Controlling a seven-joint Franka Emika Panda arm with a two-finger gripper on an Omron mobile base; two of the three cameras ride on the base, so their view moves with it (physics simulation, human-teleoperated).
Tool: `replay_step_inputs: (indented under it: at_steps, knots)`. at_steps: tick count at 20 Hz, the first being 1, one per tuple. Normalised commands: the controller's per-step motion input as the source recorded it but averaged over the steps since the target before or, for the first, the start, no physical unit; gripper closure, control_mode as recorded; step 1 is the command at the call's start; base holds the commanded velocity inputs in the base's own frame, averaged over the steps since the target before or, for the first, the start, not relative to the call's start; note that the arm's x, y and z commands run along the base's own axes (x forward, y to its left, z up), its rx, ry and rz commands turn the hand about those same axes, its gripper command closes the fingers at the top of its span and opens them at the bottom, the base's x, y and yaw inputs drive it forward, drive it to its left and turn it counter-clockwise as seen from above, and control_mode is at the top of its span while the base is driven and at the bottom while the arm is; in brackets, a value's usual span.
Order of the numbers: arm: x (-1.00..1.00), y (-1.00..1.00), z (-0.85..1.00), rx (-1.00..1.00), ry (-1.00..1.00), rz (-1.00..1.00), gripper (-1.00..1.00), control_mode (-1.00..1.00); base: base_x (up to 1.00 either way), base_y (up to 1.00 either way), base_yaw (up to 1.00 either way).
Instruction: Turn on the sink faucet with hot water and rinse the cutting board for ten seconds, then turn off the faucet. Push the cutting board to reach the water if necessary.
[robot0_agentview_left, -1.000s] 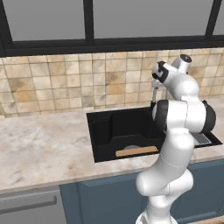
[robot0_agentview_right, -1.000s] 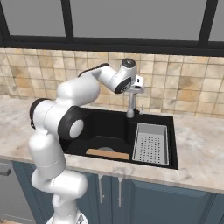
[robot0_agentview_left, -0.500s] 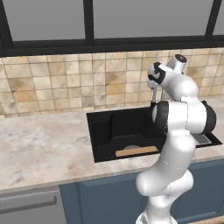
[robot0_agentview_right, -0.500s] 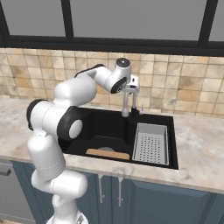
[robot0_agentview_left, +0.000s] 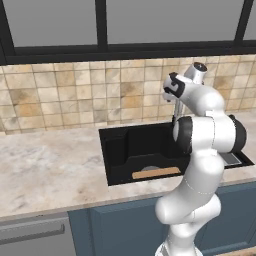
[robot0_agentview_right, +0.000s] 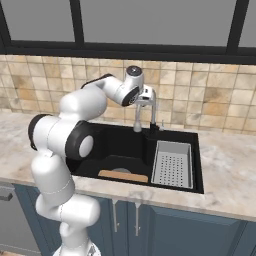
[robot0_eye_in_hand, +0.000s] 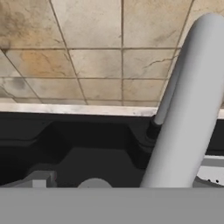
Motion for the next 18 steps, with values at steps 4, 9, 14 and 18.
replay_step_inputs:
  at_steps: [4,9,14,18]
  knots:
    - [0.15,0.49,0.0,0.0,0.0,0.0,-1.0,-1.0,0.0,0.0,0.0]
    - [0.2,0.52,0.0,0.0,0.0,-0.01,-1.0,-1.0,0.0,0.0,0.0]
    - [0.2,0.49,0.0,0.0,0.0,0.0,-1.0,-1.0,0.0,0.0,0.0]
    - [0.22,0.49,0.0,0.0,0.0,-0.01,-1.0,-1.0,0.0,0.0,0.0]
